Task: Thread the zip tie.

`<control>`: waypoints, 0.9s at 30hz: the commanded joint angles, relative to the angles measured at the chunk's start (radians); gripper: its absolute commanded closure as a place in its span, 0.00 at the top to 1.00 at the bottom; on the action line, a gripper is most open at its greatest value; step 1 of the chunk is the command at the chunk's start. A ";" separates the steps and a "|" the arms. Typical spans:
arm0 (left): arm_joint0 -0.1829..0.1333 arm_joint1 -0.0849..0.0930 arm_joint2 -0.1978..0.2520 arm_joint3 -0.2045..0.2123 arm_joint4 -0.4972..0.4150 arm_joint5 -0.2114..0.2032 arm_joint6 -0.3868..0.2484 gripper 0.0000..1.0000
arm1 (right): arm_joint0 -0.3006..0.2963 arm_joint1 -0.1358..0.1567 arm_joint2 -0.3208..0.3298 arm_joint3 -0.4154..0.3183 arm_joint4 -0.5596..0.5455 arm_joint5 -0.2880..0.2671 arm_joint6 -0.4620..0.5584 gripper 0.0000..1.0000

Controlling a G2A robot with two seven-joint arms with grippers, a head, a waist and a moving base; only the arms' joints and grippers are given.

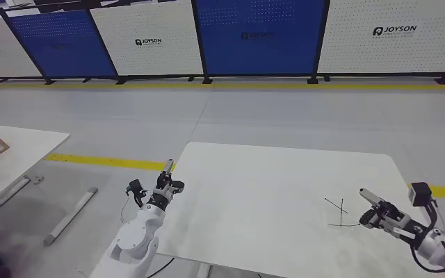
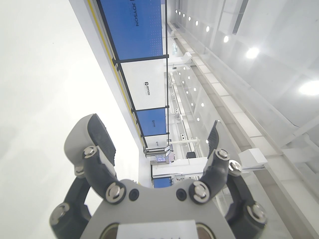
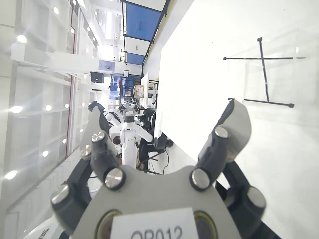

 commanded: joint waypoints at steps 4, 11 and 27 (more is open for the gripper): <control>0.000 0.000 0.000 0.000 0.000 0.000 0.000 1.00 | 0.000 0.000 0.000 0.000 0.000 0.000 0.000 1.00; 0.000 0.000 0.000 0.000 0.000 0.000 0.000 1.00 | 0.046 0.019 -0.004 -0.020 -0.093 -0.045 0.135 1.00; 0.000 0.000 0.000 0.000 0.000 0.000 0.000 1.00 | 0.275 0.067 -0.175 0.170 -0.240 -0.136 0.397 1.00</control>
